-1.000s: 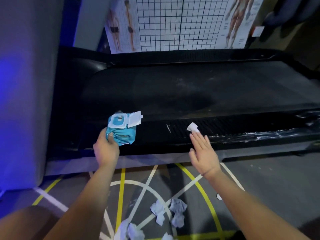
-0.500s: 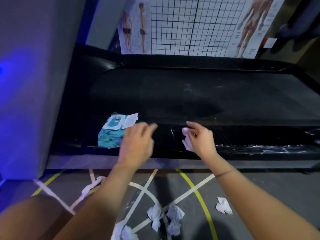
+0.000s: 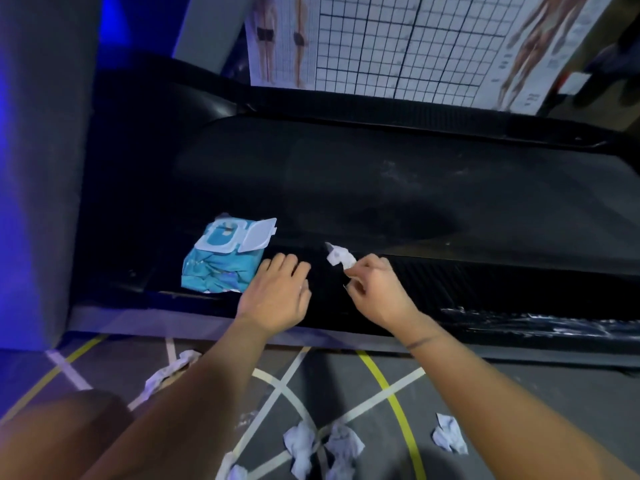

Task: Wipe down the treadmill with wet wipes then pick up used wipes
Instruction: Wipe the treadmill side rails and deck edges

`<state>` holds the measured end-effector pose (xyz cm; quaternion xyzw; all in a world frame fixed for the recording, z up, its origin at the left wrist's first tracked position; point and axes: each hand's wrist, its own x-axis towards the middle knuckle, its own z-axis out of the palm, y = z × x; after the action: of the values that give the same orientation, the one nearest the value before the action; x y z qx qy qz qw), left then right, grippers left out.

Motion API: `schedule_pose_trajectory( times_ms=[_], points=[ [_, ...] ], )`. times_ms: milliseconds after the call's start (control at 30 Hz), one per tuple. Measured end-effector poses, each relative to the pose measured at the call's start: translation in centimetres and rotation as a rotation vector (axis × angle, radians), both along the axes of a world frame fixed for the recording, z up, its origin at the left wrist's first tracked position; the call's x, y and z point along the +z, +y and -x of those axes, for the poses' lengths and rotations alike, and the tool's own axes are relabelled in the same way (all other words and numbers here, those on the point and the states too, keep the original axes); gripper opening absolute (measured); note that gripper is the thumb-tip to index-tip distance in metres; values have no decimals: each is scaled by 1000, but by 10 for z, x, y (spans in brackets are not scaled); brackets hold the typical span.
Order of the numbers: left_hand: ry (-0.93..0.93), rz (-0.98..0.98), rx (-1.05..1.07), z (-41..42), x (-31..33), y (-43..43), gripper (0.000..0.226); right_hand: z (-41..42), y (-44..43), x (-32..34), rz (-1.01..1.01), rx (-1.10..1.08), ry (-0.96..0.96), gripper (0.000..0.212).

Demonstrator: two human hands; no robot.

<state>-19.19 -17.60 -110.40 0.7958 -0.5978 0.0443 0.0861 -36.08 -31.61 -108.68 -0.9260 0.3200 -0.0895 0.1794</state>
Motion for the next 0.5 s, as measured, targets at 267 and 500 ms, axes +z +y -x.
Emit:
schedule_pose_trajectory(
  times_ms=[267,500],
  points=[
    [62,-26,45,4,5,1,52,-3,-46,48,-129,253,373,30],
    [75,-30,64,5,6,1,52,-21,-58,43,-315,282,199,4]
  ],
)
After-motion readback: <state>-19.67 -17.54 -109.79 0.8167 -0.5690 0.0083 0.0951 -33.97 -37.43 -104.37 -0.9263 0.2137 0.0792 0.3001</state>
